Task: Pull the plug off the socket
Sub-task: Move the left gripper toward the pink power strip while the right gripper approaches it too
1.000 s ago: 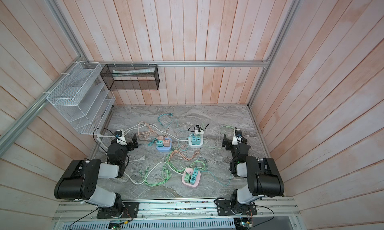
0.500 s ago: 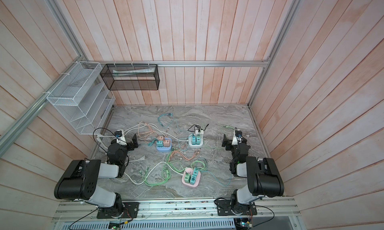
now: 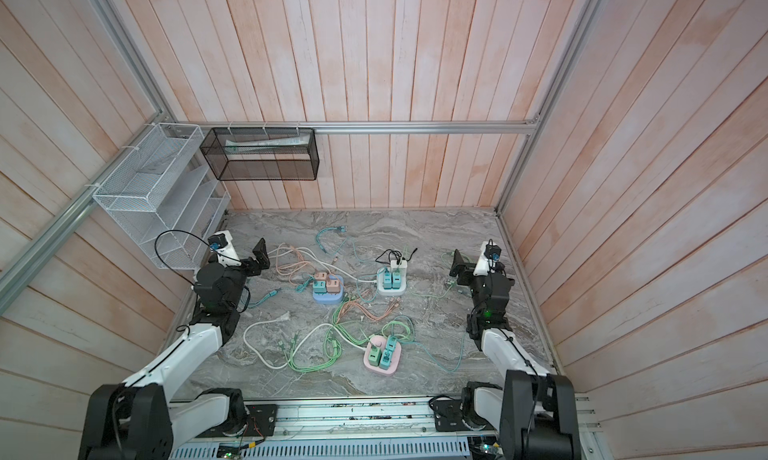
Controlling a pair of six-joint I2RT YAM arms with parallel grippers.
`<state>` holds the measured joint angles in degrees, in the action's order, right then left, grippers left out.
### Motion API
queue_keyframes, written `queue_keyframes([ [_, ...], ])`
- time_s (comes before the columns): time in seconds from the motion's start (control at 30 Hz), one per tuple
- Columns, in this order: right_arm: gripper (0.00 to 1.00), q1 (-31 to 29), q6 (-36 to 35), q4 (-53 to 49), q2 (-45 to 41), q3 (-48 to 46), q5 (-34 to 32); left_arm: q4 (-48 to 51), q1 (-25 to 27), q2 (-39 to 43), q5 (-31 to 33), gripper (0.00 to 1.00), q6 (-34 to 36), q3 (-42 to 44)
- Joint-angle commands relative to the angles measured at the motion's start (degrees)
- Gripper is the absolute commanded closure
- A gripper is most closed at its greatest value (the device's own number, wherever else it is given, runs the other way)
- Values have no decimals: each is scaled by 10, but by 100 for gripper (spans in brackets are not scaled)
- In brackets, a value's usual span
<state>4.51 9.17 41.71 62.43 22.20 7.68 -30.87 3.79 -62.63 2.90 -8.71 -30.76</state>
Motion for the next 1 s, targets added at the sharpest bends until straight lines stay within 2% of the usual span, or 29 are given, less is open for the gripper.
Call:
queue_keyframes([
  [0.0, 5, -10, 68, -169, -73, 2, 72, 119, 54, 50, 25, 0, -16, -2],
  [0.1, 5, -33, 113, -264, -155, -3, 44, 164, 113, 109, 72, 0, -38, 17],
  [0.2, 5, -81, 154, -359, -237, -6, -8, 216, 189, 163, 131, 0, -65, 37],
  [0.27, 5, -135, 182, -420, -283, -7, -57, 241, 250, 190, 181, 0, -83, 50],
  [0.5, 9, -350, 283, -559, -349, -13, -209, 307, 454, 218, 242, 0, -97, 67],
  [0.57, 9, -408, 315, -586, -354, -19, -255, 326, 502, 216, 240, 0, -101, 72],
  [0.67, 9, -458, 352, -601, -351, -27, -283, 345, 565, 216, 206, 0, -105, 85],
  [0.77, 9, -465, 381, -605, -336, -35, -266, 370, 613, 208, 151, 3, -98, 86],
  [0.87, 10, -467, 406, -611, -326, -46, -254, 387, 669, 192, 134, 4, -95, 86],
  [0.97, 9, -467, 426, -601, -335, -60, -264, 353, 694, 164, 96, 4, -88, 100],
])
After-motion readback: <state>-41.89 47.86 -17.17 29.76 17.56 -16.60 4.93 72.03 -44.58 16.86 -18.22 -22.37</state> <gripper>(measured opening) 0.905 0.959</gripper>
